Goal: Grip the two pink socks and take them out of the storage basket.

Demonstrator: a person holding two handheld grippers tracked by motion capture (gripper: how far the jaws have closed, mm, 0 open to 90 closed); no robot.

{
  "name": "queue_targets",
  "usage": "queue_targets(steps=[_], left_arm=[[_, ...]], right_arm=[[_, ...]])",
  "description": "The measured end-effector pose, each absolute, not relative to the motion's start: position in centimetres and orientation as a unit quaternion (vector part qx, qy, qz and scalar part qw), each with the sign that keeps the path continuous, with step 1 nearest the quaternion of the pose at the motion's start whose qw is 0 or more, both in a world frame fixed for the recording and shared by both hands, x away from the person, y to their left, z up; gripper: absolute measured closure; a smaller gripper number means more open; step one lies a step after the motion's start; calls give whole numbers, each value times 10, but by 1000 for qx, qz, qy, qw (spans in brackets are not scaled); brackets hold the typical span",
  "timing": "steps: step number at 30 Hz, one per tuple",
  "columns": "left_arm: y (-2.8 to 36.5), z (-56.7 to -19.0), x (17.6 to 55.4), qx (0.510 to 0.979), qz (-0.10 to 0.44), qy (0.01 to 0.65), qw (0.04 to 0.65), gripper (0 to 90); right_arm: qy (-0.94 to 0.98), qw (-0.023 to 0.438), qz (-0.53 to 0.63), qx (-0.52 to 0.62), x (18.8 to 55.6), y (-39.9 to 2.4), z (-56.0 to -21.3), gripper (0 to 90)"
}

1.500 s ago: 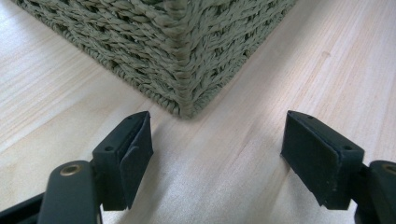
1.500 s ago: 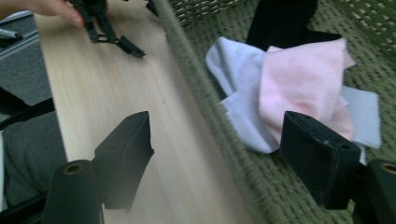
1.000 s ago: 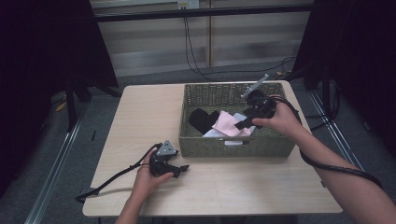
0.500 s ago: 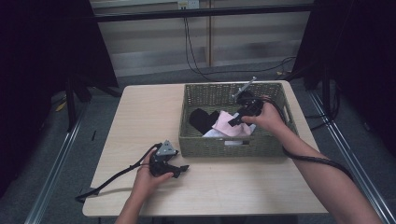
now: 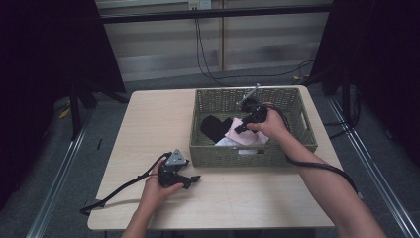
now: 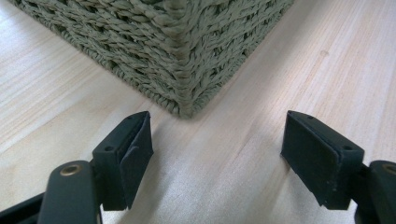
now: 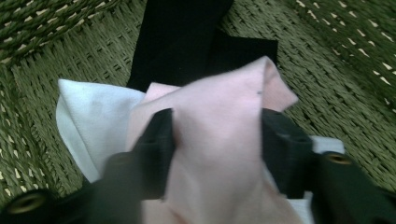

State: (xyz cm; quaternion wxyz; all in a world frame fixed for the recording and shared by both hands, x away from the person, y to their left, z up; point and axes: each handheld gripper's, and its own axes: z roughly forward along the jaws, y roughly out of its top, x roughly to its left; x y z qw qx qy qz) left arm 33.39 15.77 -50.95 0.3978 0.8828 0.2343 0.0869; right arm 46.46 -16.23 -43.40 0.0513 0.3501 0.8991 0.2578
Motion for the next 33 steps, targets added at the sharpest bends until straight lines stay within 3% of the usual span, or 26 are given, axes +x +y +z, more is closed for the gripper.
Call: queue_targets(steps=[3,5,20,33], left_arm=[[158,-509,334,883,87,233,397,242],[158,-509,334,884,87,235,395,242],[158,-509,334,883,89,236,396,242],[158,-509,334,883,89,235,396,242]], right_arm=[[905,35,252,340,466,-162,-433,740],[905,27,253,340,465,-164,-429,785],[887,25,311,340,447,-194,-371,799],[891,21,327,316,429,-203,-345,799]])
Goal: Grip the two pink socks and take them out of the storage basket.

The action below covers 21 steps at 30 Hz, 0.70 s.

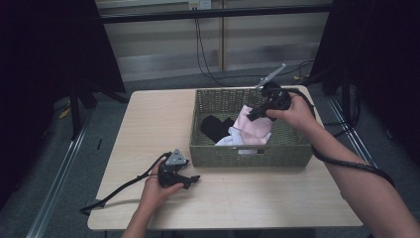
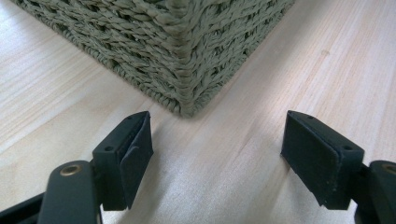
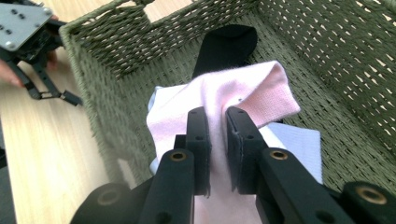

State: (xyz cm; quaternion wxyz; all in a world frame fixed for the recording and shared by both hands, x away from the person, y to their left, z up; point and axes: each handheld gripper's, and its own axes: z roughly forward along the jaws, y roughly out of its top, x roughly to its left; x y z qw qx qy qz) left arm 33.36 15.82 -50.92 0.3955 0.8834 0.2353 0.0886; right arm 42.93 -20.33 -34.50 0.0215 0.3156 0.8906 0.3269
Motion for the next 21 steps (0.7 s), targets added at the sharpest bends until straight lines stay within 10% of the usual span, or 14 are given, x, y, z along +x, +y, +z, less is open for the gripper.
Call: queue_targets(steps=[21], left_arm=[[159,-509,334,884,89,235,394,242]], right_arm=[[899,15,345,269,391,-216,-310,797]])
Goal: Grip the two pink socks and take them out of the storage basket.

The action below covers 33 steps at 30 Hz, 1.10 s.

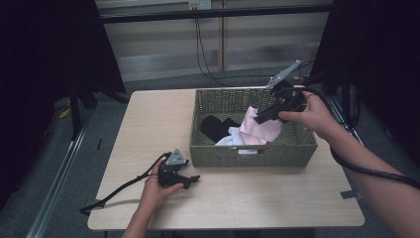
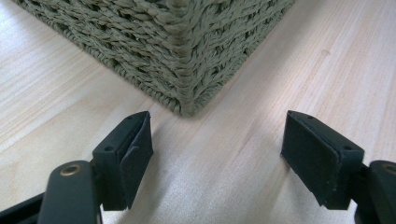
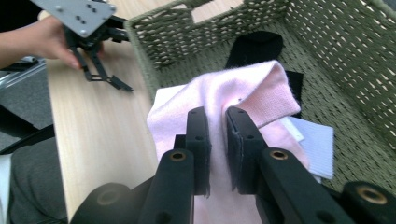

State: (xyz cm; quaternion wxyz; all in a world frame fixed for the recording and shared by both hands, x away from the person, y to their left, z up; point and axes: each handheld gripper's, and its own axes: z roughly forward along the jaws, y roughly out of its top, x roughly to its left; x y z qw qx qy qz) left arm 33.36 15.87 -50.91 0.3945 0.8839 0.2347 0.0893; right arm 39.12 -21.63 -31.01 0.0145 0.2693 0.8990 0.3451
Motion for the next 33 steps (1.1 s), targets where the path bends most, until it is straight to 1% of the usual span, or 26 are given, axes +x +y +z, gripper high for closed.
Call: queue_targets(steps=[11,20,33], left_arm=[[159,-509,333,883,88,236,395,242],[159,-509,334,885,89,233,392,242],[159,-509,334,885,89,233,392,242]], right_arm=[[904,0,357,236,368,-211,-310,796],[911,-8,362,198,344,-199,-310,794],[923,-30,346,165,324,-182,-334,792]])
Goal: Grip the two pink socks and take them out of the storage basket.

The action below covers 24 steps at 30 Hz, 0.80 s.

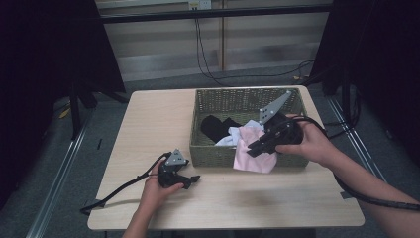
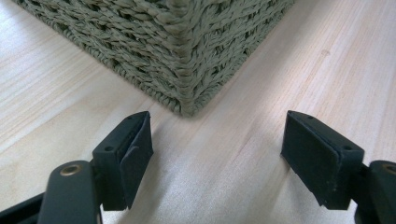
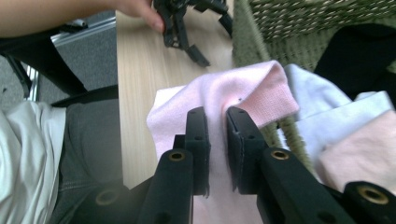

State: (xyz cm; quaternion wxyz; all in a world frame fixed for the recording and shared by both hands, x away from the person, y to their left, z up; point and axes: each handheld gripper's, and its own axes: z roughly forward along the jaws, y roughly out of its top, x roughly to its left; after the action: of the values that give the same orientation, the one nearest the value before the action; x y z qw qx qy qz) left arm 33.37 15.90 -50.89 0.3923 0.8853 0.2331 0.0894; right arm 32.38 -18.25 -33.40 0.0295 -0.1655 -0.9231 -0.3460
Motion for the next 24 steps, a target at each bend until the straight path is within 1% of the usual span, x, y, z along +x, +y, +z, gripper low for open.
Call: queue_targets(steps=[12,24], left_arm=[[159,-509,334,885,89,233,392,242],[159,-509,334,885,89,233,392,242]], right_arm=[[-930,36,-333,-154,318,-168,-360,788],[-935,42,-315,-159,316,-160,-400,779]])
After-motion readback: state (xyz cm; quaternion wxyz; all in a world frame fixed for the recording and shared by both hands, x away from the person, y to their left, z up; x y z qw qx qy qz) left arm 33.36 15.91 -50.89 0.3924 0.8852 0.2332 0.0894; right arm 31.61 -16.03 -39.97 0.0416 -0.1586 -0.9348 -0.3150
